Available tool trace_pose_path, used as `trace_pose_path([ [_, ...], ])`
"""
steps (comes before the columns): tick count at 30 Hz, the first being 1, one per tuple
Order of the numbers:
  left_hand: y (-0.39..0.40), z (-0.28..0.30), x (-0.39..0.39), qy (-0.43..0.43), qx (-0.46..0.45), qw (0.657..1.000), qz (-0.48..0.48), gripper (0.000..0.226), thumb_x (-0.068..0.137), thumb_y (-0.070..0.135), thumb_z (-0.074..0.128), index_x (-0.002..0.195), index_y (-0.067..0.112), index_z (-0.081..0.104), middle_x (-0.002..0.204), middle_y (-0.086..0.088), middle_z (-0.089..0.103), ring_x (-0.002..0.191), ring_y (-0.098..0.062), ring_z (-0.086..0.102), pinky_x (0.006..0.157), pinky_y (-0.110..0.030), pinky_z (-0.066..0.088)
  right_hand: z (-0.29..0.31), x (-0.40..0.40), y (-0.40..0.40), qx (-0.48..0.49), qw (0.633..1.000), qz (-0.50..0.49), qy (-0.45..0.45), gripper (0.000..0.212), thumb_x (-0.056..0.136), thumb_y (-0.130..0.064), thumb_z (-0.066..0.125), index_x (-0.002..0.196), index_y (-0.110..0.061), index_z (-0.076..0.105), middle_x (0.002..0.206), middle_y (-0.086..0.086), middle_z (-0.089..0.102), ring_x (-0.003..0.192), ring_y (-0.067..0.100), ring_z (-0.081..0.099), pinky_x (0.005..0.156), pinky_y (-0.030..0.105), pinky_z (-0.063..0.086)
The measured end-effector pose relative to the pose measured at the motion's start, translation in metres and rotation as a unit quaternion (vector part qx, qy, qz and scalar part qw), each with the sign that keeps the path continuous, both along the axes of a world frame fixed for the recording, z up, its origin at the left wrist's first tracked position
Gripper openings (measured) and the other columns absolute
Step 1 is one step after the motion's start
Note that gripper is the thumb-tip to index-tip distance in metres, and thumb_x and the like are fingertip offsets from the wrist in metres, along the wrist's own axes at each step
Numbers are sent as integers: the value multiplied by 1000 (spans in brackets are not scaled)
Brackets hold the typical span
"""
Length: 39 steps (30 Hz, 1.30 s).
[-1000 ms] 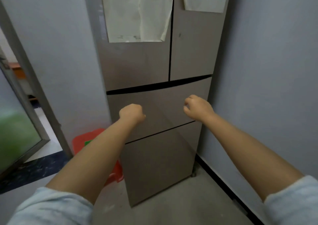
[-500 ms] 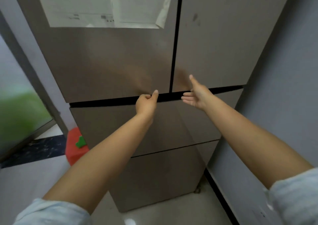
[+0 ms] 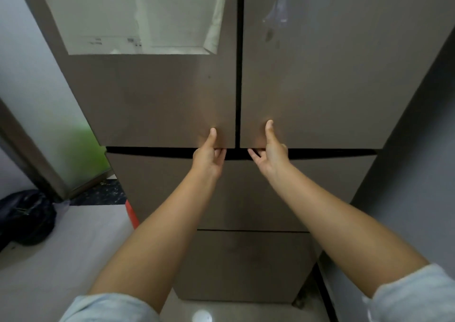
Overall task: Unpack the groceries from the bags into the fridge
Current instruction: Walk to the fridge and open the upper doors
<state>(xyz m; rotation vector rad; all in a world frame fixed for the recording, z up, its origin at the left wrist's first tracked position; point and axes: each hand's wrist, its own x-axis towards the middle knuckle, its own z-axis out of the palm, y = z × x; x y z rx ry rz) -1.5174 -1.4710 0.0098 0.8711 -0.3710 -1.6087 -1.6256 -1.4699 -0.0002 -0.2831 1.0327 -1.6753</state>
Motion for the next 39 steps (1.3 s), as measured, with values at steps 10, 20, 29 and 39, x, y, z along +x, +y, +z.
trace_pose_path([
  [10, 35, -14, 21, -44, -9, 999, 17, 18, 93, 15, 57, 78, 9, 51, 100, -7, 60, 86, -18, 61, 91, -28, 47, -1, 15, 30, 22, 998, -55, 19, 47, 85, -45, 59, 119, -18, 43, 130, 2, 51, 117, 19, 52, 86, 30, 44],
  [20, 109, -28, 90, -55, -1, 996, 67, 19, 93, 28, 56, 83, 11, 57, 78, -1, 59, 69, -10, 57, 64, -20, 49, 4, 0, 126, 14, 1000, -21, 12, 56, 89, -45, 51, 132, -11, 44, 134, 10, 53, 119, 25, 54, 97, 35, 47],
  [29, 240, -51, 138, -411, -35, 891, 189, 42, 97, 17, 49, 135, 1, 43, 137, -16, 50, 126, -30, 48, 104, -36, 38, -25, -8, 277, 71, 972, -114, 192, 33, 95, -31, 44, 125, -16, 47, 110, 6, 57, 103, 20, 54, 88, 32, 46],
  [39, 344, -28, 186, -885, -127, 447, -34, 41, 90, 20, 49, 129, 11, 51, 139, -7, 47, 132, -26, 36, 102, -39, 38, -21, 79, 356, 53, 754, 95, 648, 23, 90, -13, 49, 104, 0, 62, 124, 16, 52, 113, 32, 50, 97, 35, 39],
])
